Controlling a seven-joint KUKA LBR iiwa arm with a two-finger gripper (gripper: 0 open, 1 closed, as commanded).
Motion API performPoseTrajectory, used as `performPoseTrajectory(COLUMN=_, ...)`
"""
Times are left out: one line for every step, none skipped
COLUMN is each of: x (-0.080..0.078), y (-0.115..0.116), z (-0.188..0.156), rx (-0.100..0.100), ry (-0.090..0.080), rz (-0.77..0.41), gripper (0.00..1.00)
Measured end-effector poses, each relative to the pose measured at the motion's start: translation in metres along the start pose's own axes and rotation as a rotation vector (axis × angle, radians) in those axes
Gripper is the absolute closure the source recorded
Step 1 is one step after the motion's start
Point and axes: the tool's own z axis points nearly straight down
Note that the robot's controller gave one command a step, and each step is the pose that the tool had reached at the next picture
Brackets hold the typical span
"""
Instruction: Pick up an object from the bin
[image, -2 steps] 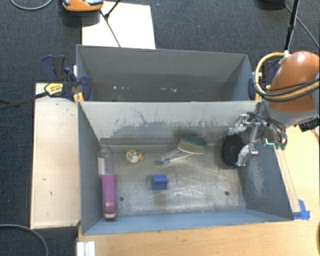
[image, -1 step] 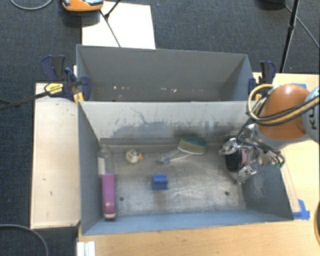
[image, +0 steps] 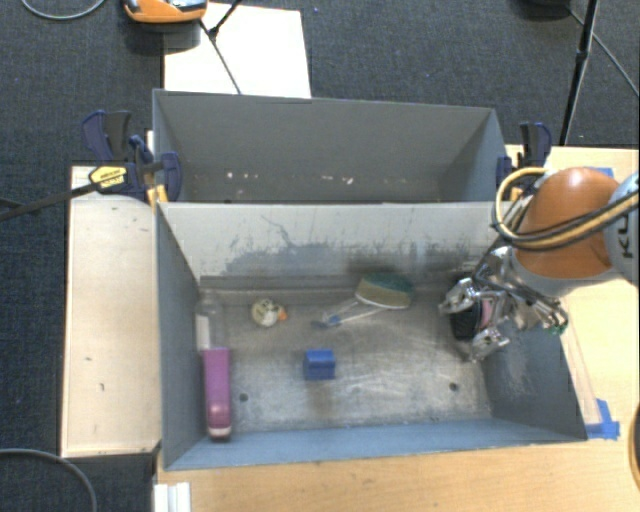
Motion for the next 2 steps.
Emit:
performPoseTrajectory(x=0.002, y=0.002, z=-0.225, rx=0.007, ry=0.001, rz=-0.041, gripper=1.00)
performPoseTrajectory(x=0.033, y=0.026, z=-0.128, rx=-0.006, ry=0.017, rz=-0.073, gripper=1.00)
